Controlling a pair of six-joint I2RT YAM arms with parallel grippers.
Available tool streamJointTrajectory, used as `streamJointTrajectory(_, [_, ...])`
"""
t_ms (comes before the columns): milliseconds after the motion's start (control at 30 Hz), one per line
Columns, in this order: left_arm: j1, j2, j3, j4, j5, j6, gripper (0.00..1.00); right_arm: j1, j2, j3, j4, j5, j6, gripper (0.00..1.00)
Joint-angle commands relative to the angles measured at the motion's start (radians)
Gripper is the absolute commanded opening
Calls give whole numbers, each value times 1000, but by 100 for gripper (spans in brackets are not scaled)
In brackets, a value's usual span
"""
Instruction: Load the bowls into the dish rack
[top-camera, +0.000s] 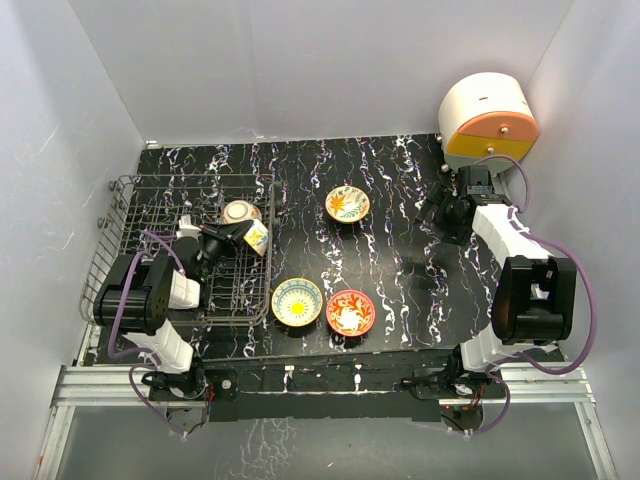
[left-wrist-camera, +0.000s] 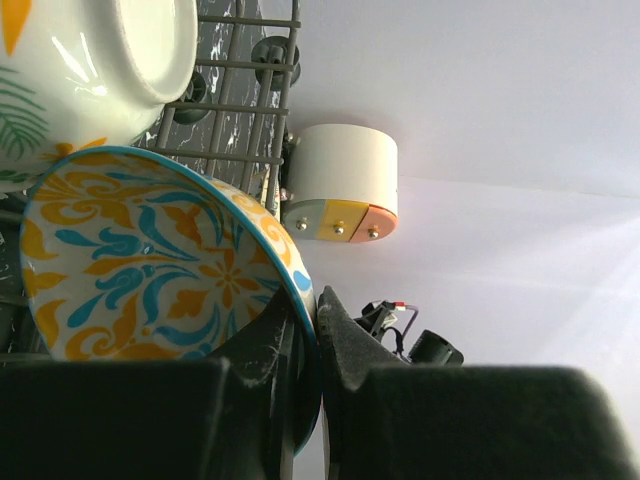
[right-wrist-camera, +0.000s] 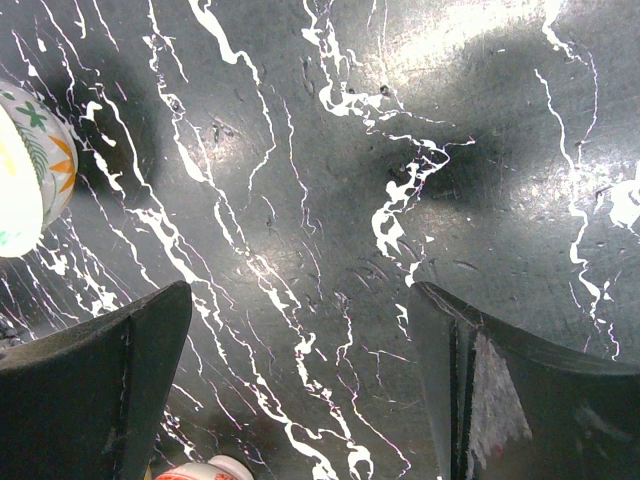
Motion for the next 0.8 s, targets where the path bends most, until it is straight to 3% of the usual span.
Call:
streamJointTrajectory(0, [14, 35, -67, 144, 48, -9, 0, -5, 8, 43, 19, 18, -2, 92])
streamJointTrajectory(200, [59, -14, -131, 52, 73, 47, 0, -4, 16, 40, 24, 17, -5, 92])
streamJointTrajectory(467, [113, -131, -155, -200, 92, 163, 14, -5, 21, 26, 35, 9, -5, 92])
streamJointTrajectory(767, [159, -177, -180, -287, 126, 224, 19, -5, 14, 11, 40, 4, -8, 92])
